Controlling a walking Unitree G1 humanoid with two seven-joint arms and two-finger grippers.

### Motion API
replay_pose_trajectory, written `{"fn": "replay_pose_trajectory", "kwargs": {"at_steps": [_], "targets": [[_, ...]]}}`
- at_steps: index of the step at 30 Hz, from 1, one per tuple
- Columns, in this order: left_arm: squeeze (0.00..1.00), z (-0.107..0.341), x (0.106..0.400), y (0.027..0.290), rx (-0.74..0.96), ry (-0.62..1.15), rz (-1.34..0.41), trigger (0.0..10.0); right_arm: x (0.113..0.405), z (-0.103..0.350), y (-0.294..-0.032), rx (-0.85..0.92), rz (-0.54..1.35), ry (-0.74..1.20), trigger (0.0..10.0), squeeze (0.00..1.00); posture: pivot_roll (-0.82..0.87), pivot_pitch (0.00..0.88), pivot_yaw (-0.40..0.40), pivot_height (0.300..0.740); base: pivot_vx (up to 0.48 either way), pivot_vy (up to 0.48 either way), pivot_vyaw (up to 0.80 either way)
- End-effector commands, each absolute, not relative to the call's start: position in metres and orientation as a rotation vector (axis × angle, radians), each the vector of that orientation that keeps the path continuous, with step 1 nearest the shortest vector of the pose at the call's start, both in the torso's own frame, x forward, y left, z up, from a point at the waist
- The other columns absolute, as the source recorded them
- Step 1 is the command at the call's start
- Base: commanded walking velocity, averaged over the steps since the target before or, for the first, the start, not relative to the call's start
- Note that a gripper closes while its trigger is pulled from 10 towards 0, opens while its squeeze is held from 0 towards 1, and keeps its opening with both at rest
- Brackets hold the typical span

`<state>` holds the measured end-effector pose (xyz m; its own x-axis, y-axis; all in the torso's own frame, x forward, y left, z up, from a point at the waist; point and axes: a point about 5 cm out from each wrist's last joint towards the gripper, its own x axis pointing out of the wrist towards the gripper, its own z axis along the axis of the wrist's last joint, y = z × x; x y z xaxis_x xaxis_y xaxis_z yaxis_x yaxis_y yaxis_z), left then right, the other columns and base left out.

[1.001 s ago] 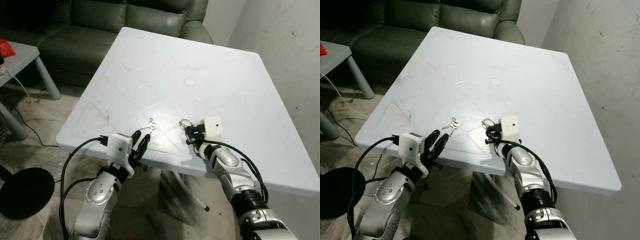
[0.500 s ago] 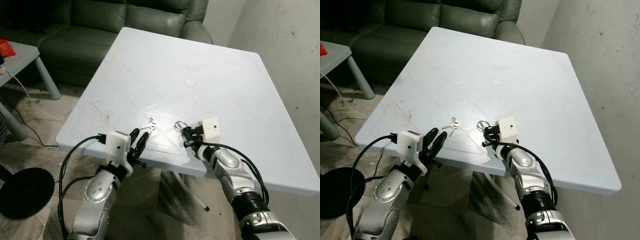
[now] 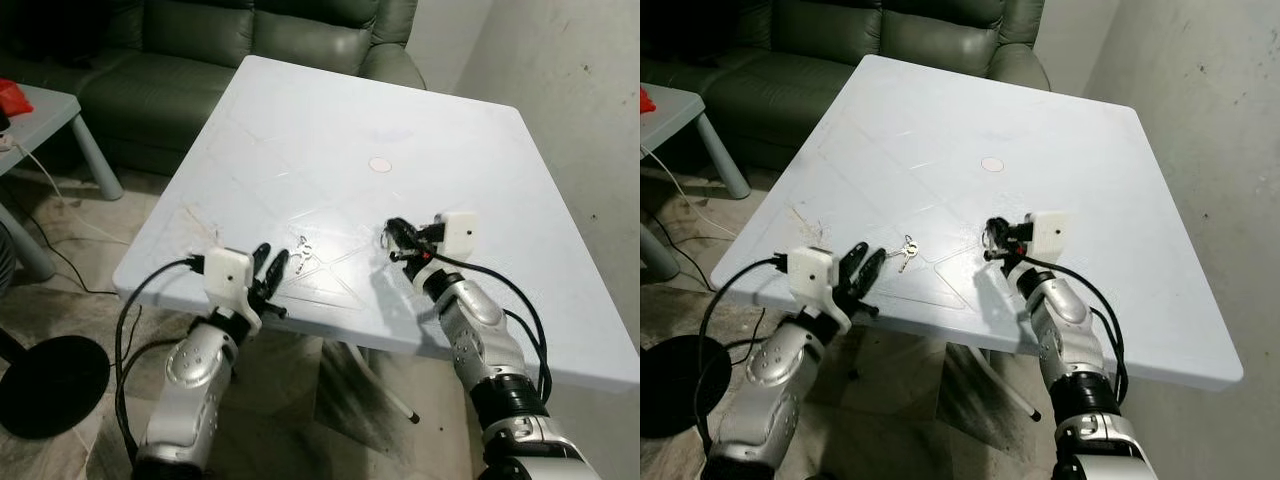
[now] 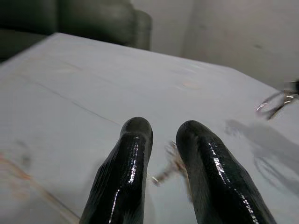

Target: Hang keys on a hook

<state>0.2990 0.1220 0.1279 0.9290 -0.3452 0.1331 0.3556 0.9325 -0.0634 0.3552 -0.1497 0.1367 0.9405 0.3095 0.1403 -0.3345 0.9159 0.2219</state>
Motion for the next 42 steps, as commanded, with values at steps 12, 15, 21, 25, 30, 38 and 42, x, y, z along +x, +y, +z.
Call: {"fn": "replay_pose_trajectory", "kwargs": {"at_steps": [12,15,21,25,30,38,42], "targets": [[0.00,0.149,0.335,0.149,-0.185,-0.164,-0.208,10.0,0.340,0.160,-0.161,0.180,0.242,-0.274,1.9,0.00,-0.02,0.000,-0.063,0.740,0.000,0.000,0.00],[0.00,0.149,0.338,0.153,-0.181,-0.157,-0.188,10.0,0.337,0.155,-0.160,0.217,0.228,-0.246,10.0,0.00,-0.04,0.000,-0.052,0.740,0.000,0.000,0.00],[0.00,0.141,0.338,0.162,-0.200,-0.127,-0.188,10.0,0.324,0.123,-0.164,0.251,0.067,-0.065,10.0,0.00,-0.06,0.000,-0.027,0.740,0.000,0.000,0.00],[0.00,0.136,0.337,0.165,-0.197,-0.105,-0.173,10.0,0.317,0.116,-0.164,0.201,0.060,-0.061,10.0,0.00,-0.07,0.000,-0.017,0.740,0.000,0.000,0.00],[0.00,0.132,0.339,0.168,-0.196,-0.085,-0.146,10.0,0.310,0.121,-0.158,0.133,0.127,-0.120,10.0,0.00,-0.09,0.000,-0.012,0.740,0.000,0.000,0.00],[0.00,0.131,0.343,0.168,-0.161,-0.075,-0.139,10.0,0.315,0.120,-0.159,0.007,0.101,-0.063,10.0,0.00,-0.09,0.000,-0.015,0.740,0.000,0.000,-0.07],[0.00,0.134,0.344,0.172,-0.140,-0.097,-0.137,10.0,0.318,0.124,-0.164,-0.008,0.071,-0.087,10.0,0.00,-0.08,0.000,-0.014,0.740,0.000,0.000,-0.63]]}}
